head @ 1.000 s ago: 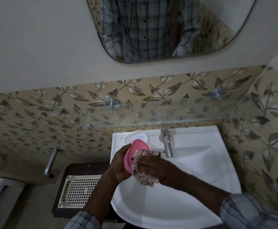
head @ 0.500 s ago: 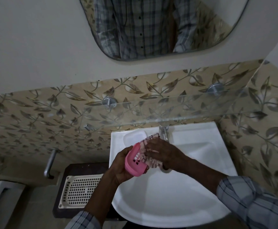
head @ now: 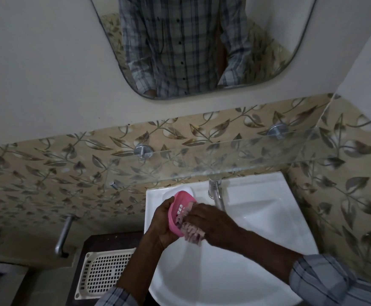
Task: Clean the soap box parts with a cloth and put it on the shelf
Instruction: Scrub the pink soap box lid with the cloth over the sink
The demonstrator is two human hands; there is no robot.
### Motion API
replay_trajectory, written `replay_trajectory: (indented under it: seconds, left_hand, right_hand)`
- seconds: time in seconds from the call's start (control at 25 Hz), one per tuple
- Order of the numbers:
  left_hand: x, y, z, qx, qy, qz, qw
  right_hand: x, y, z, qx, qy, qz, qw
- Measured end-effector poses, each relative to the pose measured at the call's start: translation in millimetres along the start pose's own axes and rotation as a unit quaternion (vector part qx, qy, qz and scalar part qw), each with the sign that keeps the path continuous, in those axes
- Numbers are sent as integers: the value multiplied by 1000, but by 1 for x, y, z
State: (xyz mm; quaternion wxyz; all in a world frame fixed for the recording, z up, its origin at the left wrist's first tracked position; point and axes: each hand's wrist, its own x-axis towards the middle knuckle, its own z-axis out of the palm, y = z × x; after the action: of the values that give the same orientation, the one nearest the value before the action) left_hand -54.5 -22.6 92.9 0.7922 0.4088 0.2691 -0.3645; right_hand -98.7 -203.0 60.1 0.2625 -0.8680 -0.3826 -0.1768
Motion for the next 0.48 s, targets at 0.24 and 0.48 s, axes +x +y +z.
replay_trajectory:
  seconds: [0.24,0.48]
  left_hand:
    - [7,-37,1,140,49,178,973]
    - [0,-20,0,70,51,75,993]
  right_hand:
    - [45,-45,2,544,133,608,563]
    - [1,-42,8,196,42,230,952]
